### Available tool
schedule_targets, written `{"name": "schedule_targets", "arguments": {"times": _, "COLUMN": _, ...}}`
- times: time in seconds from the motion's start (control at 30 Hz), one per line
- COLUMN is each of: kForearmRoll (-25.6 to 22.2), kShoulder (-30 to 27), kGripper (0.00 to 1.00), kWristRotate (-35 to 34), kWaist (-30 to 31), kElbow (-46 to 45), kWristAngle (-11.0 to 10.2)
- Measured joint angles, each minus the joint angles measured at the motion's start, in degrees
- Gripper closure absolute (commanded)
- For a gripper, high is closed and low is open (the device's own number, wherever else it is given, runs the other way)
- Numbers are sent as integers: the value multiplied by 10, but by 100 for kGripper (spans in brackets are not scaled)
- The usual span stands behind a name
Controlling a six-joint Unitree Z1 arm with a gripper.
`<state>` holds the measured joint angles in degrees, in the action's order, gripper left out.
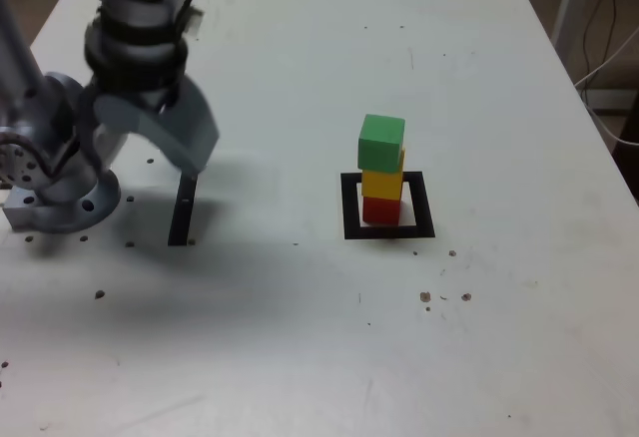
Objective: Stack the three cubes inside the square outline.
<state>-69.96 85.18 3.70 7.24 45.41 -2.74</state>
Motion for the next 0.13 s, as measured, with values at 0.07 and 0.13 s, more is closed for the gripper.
{"name": "schedule_targets", "arguments": {"times": 0.07, "kForearmRoll": 11, "kShoulder": 0, "kGripper": 1, "kWristRotate": -6, "kWaist": 0, "kElbow": -16, "kWristAngle": 3}}
{"name": "schedule_targets", "arguments": {"times": 0.13, "kForearmRoll": 15, "kShoulder": -1, "kGripper": 1, "kWristRotate": -11, "kWaist": 0, "kElbow": -24, "kWristAngle": 7}}
